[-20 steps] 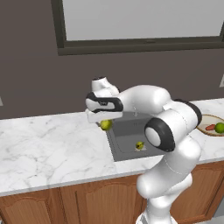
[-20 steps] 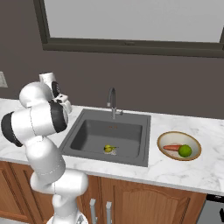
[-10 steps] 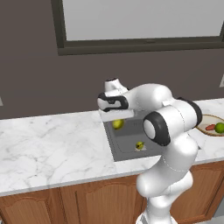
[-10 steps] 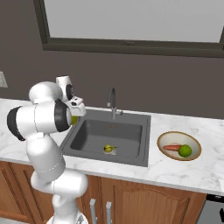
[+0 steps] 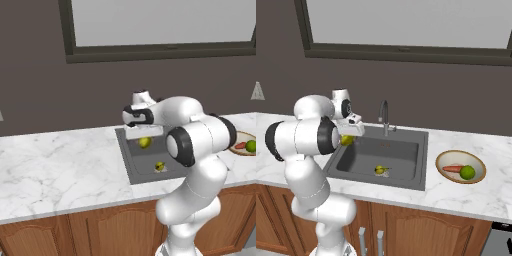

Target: There is a mixed pile of frozen fruits and vegetables on the counter. Locate all the frozen vegetables and place the items in a bowl on the counter. Take all the frozen fruits and defrost them in a running sink.

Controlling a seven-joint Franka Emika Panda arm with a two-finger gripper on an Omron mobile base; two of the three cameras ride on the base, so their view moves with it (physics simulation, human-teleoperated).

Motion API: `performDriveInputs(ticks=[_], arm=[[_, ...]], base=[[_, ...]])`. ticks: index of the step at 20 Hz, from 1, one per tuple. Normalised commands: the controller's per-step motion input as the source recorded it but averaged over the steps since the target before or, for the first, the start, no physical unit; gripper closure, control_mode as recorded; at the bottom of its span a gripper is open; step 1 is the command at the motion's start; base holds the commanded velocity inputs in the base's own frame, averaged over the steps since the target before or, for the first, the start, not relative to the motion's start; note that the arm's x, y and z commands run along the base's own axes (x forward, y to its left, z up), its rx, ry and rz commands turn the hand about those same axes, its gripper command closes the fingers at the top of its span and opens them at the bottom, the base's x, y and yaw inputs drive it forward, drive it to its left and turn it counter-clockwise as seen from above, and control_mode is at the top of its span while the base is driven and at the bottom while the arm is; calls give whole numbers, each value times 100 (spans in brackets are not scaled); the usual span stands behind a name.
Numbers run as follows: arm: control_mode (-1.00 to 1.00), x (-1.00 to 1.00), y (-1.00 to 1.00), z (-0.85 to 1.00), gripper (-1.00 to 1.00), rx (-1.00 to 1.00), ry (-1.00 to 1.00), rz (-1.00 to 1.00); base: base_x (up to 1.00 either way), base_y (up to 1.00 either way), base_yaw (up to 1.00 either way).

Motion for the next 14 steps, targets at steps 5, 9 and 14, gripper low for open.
performDriveInputs(ticks=[5,9,14], arm=[[-100,3,-62,-22,100,7,0,0],[-100,13,-25,-20,100,1,-3,8],[-100,20,-10,-29,100,3,0,8]], base=[[0,0,0],[0,0,0],[0,0,0]])
